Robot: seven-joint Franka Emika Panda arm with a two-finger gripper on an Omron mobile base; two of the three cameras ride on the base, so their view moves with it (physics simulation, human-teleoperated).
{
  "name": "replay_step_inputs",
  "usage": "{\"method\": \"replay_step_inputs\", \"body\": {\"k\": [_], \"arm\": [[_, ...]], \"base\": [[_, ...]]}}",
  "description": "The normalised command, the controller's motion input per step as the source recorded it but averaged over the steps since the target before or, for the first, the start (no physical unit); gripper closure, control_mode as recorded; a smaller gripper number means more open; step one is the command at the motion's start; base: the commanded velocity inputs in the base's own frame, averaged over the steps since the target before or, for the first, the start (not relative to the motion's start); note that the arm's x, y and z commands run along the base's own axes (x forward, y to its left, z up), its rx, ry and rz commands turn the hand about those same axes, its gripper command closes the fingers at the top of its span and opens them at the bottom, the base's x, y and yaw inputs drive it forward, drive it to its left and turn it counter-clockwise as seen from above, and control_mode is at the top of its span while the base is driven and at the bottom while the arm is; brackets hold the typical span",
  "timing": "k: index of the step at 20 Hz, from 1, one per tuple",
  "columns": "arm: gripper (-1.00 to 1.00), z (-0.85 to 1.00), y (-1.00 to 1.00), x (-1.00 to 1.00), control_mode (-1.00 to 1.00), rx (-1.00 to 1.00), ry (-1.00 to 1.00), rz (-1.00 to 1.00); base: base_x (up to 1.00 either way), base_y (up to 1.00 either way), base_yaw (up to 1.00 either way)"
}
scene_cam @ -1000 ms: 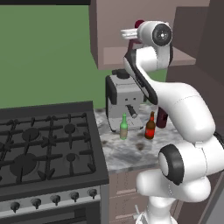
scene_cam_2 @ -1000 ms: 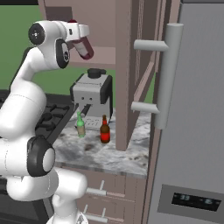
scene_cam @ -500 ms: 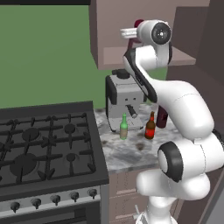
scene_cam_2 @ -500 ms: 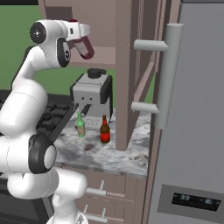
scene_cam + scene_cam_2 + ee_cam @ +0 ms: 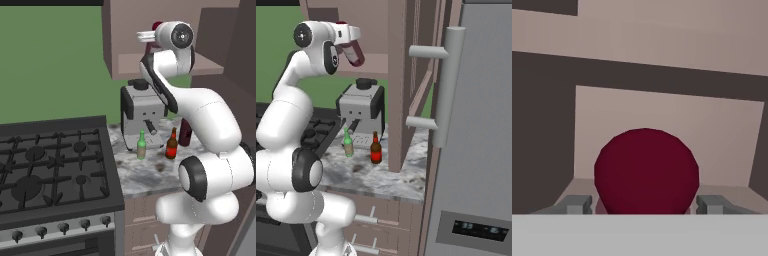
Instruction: Sort all alcoholic drinks to one cabinet, and non-alcoholic drinks to the other.
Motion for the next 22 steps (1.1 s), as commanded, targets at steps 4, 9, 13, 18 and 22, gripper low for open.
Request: {"method": "replay_step_inputs", "body": {"k": [4, 9, 13, 18, 22], "arm": [[1.00, -0.12, -0.01, 0.27, -1.00, 0.00, 0.00, 0.00], [1.00, -0.17, -0.03, 0.24, -1.00, 0.00, -0.01, 0.00], [1.00, -0.17, 0.00, 0.15, -1.00, 0.01, -0.03, 0.00], [1.00, -0.11, 0.00, 0.12, -1.00, 0.03, 0.00, 0.00], [1.00, -0.10, 0.00, 0.12, -1.00, 0.03, 0.00, 0.00]], "base": [[0.00, 0.00, 0.00], [0.00, 0.00, 0.00], [0.00, 0.00, 0.00], [0.00, 0.00, 0.00], [0.00, 0.00, 0.00]]}}
